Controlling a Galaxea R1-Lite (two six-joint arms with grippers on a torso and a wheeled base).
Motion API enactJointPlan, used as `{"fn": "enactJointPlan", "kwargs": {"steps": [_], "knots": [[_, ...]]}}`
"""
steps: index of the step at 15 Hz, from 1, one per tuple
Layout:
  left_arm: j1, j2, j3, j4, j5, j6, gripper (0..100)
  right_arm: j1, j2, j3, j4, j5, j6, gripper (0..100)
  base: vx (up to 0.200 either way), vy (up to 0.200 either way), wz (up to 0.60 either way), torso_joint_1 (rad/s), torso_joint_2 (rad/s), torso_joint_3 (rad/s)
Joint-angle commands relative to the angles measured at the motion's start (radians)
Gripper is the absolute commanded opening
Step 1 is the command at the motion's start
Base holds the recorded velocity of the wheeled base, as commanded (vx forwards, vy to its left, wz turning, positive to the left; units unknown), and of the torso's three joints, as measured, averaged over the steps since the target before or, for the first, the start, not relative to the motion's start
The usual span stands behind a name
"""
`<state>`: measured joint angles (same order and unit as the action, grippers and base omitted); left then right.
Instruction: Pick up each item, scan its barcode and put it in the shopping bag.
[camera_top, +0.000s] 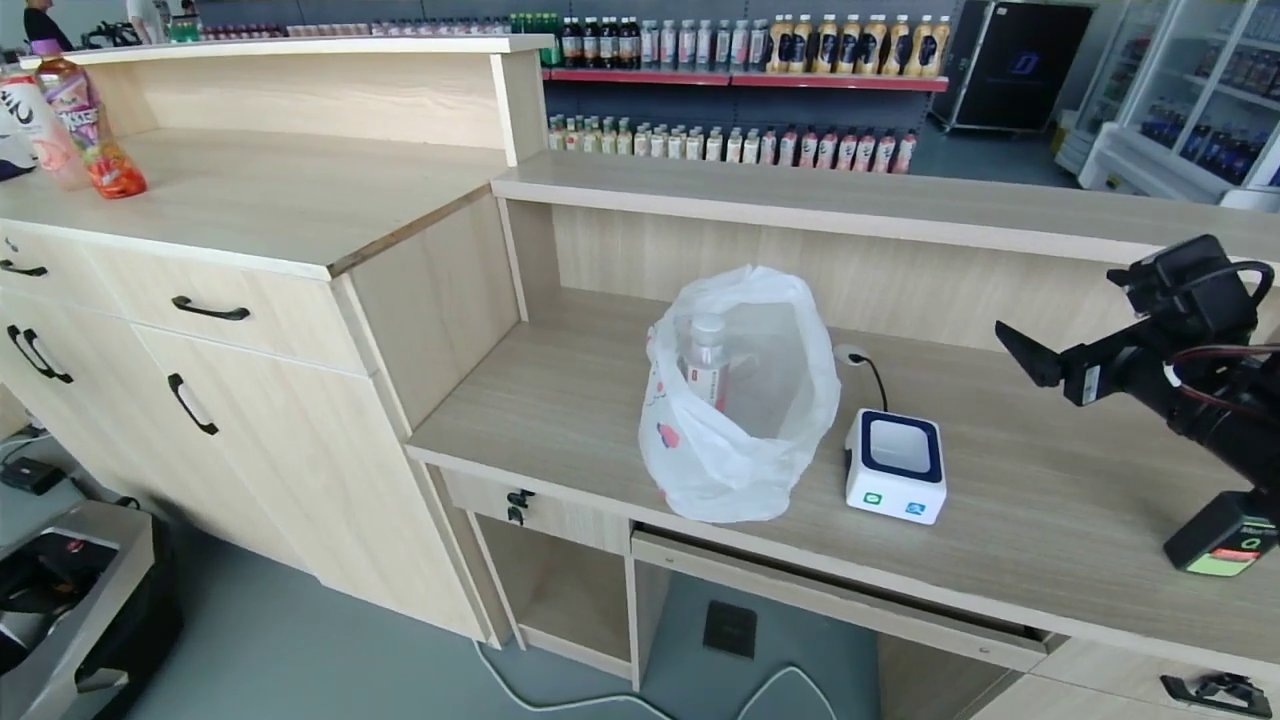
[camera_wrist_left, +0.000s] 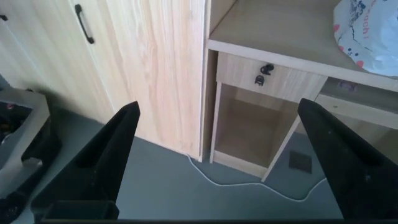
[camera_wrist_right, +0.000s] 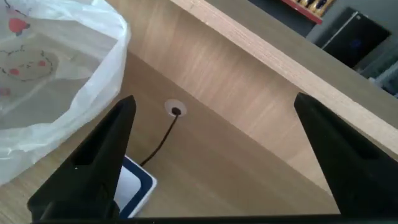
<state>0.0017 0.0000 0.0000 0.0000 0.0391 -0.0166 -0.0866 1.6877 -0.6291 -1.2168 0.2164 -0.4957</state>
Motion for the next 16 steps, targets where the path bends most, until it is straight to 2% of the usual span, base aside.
{"fn": "enactJointPlan", "kwargs": {"steps": [1,2,4,5,7,8,10,12,14,16], "knots": [[0.000,0.000,0.000,0.000,0.001,0.000,100,-0.021,-0.049,-0.087,0.063,-0.046,-0.001,100,0.000,0.000,-0.60,-0.002,0.00,0.002],[0.000,0.000,0.000,0.000,0.001,0.000,100,-0.041,-0.074,-0.142,0.143,-0.097,0.014,100,0.000,0.000,0.00,0.000,0.00,0.000],[0.000,0.000,0.000,0.000,0.001,0.000,100,-0.091,-0.102,-0.179,0.238,-0.101,0.062,100,0.000,0.000,0.00,0.000,0.00,0.000],[0.000,0.000,0.000,0.000,0.001,0.000,100,-0.125,-0.132,-0.184,0.329,-0.140,0.118,100,0.000,0.000,0.00,0.000,0.00,0.000],[0.000,0.000,0.000,0.000,0.001,0.000,100,-0.137,-0.217,-0.199,0.559,-0.270,0.233,100,0.000,0.000,0.00,0.000,0.00,0.000],[0.000,0.000,0.000,0.000,0.001,0.000,100,-0.167,-0.272,-0.224,0.787,-0.354,0.299,100,0.000,0.000,0.00,0.000,0.00,0.000],[0.000,0.000,0.000,0.000,0.001,0.000,100,-0.229,-0.327,-0.201,0.985,-0.384,0.361,100,0.000,0.000,0.00,0.000,0.00,0.000],[0.000,0.000,0.000,-0.002,0.001,0.000,100,-0.288,-0.338,-0.127,0.991,-0.385,0.350,100,0.000,0.000,0.00,0.000,0.00,0.000],[0.000,0.000,0.000,0.000,0.001,0.000,100,-0.392,-0.327,-0.044,0.941,-0.381,0.263,100,0.000,0.000,0.00,0.000,0.00,0.000],[0.000,0.000,0.000,0.000,-0.001,0.000,100,-0.461,-0.270,-0.023,0.887,-0.350,0.207,100,0.000,0.000,0.00,0.000,0.00,0.000]]}}
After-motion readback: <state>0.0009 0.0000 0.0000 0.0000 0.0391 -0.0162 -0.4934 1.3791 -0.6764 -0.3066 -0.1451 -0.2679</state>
